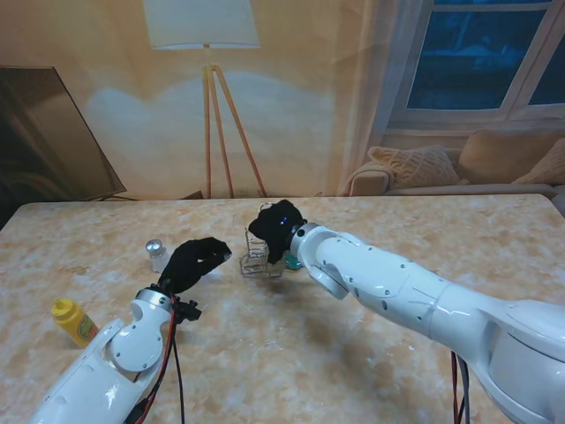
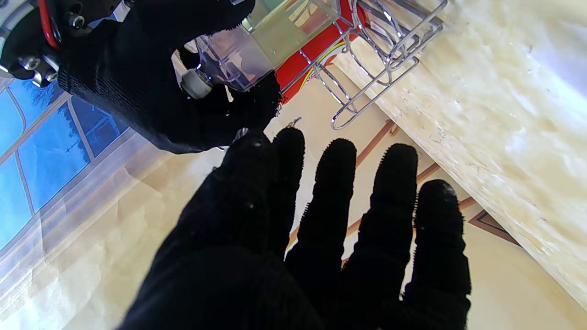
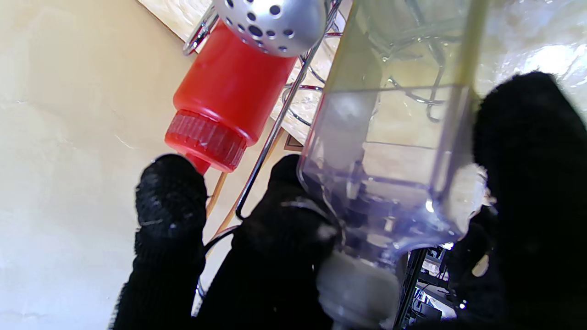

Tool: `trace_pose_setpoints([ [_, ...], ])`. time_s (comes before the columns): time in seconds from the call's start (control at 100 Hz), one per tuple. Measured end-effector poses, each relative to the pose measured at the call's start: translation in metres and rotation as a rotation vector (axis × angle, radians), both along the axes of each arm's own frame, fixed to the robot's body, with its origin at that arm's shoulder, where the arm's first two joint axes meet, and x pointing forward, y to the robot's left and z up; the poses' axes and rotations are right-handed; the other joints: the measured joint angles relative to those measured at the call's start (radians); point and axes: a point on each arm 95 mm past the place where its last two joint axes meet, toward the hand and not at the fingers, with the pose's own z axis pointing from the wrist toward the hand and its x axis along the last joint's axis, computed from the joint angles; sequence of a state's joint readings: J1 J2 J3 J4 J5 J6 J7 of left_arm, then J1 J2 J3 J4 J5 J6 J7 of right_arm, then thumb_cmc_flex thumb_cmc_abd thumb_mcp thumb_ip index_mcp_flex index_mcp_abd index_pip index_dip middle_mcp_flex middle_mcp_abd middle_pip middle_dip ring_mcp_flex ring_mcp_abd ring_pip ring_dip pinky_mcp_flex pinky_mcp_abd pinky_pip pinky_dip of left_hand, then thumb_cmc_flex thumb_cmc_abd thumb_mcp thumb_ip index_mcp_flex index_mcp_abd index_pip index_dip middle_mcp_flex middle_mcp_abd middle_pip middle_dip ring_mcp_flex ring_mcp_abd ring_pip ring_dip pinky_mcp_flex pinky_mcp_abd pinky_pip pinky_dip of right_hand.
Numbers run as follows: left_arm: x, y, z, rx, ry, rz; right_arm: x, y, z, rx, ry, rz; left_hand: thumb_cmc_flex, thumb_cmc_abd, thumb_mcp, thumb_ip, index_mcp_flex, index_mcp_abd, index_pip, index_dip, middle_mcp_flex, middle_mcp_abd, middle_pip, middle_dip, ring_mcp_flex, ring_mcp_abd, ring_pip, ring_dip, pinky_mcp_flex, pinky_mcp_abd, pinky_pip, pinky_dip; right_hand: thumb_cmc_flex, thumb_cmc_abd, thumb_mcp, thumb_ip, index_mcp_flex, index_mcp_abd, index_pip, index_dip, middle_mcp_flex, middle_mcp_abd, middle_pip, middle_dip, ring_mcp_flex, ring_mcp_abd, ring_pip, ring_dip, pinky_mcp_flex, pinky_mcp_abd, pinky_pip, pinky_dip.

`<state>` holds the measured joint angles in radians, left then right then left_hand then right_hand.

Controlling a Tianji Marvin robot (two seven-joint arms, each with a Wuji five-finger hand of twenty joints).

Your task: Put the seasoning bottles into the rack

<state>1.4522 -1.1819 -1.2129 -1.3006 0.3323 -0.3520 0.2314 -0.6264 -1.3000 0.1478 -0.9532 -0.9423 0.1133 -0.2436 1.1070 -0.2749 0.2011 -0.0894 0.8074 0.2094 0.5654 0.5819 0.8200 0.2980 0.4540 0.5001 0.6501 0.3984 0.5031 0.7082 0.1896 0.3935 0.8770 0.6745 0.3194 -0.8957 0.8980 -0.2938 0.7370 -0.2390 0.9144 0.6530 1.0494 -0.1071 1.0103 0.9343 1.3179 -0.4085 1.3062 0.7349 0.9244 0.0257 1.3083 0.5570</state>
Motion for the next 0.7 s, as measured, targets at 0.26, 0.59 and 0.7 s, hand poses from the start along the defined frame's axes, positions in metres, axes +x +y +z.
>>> trace_pose_setpoints([
  [0.26,0.0001,0.0001,0.0001,0.001,-0.002,0.001,0.0006,0.0013,-0.0004,0.005,0.011,-0.007,-0.011,-0.009,0.001,0.0,0.0,0.0,0.0,0.0,0.0,0.0,0.0,0.001,0.002,0.0,0.0,0.0,0.0,0.0,0.0,0.0,0.0,0.0,0.0,-0.002,-0.023,-0.023,0.002,0.048,-0.023,-0.026,-0.004,0.001,-0.014,-0.001,0.002,0.0,-0.011,0.013,-0.034,0.0],
  [0.59,0.0001,0.0001,0.0001,0.002,-0.003,0.001,0.0003,0.0012,-0.0011,0.005,0.012,-0.004,-0.013,-0.011,0.023,0.0,0.0,0.0,0.001,0.0,0.0,0.0,0.01,0.001,0.002,0.0,0.0,0.0,0.002,0.0,0.0,0.0,0.0,0.0,0.0,-0.003,-0.038,-0.036,0.004,0.078,-0.036,-0.039,-0.012,0.027,-0.025,0.002,0.004,0.0,-0.023,0.016,-0.047,-0.007],
  [0.7,0.0,-0.0001,0.0,0.002,-0.003,0.0,0.0001,0.0007,-0.0017,0.011,0.01,-0.004,-0.013,-0.011,0.023,0.0,0.0,0.0,0.001,0.0,0.0,0.0,0.01,0.001,0.002,0.0,0.0,0.0,0.003,0.0,0.0,0.0,0.0,-0.001,0.0,-0.004,-0.038,-0.036,0.004,0.094,-0.037,-0.04,-0.014,0.05,-0.025,0.001,0.011,0.008,-0.023,0.013,-0.047,-0.007],
])
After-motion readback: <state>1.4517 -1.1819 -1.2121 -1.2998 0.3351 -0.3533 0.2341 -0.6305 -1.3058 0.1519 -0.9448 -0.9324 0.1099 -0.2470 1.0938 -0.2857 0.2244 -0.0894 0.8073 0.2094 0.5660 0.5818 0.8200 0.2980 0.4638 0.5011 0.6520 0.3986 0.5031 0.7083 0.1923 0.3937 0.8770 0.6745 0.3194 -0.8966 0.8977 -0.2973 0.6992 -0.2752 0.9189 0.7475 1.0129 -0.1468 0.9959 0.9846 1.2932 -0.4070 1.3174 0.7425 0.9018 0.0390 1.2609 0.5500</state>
